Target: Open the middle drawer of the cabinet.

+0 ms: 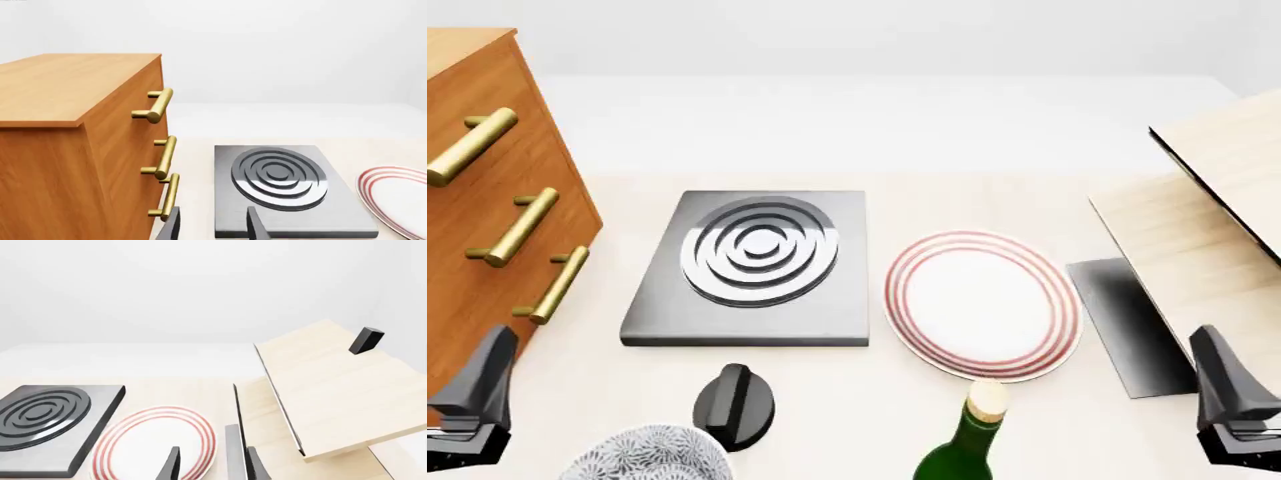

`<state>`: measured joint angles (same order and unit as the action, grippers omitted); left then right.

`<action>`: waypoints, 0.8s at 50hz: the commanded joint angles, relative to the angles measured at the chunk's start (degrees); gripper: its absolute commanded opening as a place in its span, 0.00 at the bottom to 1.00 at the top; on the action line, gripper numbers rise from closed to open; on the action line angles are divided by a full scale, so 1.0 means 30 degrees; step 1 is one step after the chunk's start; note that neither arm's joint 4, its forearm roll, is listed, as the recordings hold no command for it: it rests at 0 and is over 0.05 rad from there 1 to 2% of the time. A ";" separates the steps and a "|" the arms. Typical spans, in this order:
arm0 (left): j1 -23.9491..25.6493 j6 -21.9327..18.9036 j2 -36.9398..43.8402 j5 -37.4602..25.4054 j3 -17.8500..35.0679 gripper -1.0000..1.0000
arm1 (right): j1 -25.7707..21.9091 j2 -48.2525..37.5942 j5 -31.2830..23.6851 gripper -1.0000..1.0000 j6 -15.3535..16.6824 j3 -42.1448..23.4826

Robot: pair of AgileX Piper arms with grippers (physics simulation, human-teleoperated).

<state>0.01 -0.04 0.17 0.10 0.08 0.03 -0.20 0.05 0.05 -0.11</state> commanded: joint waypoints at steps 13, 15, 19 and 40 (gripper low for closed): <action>-0.0204 -0.0322 0.0186 0.0083 0.0112 1.00 | 0.0109 -0.0247 0.0118 1.00 -0.0016 -0.0055; -0.0241 -0.0394 0.0287 0.0104 0.0106 1.00 | 0.0129 -0.0201 0.0068 1.00 -0.0011 -0.0063; -0.0186 -0.0254 0.0265 0.0134 0.0078 1.00 | 0.0150 -0.0166 0.0028 1.00 -0.0022 -0.0067; 0.0287 -0.1581 0.1019 0.0780 0.0582 1.00 | 0.0147 -0.0166 0.0028 1.00 -0.0018 -0.0067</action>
<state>-0.29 -3.30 2.29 1.44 0.79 0.63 -0.70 0.05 -0.08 -0.36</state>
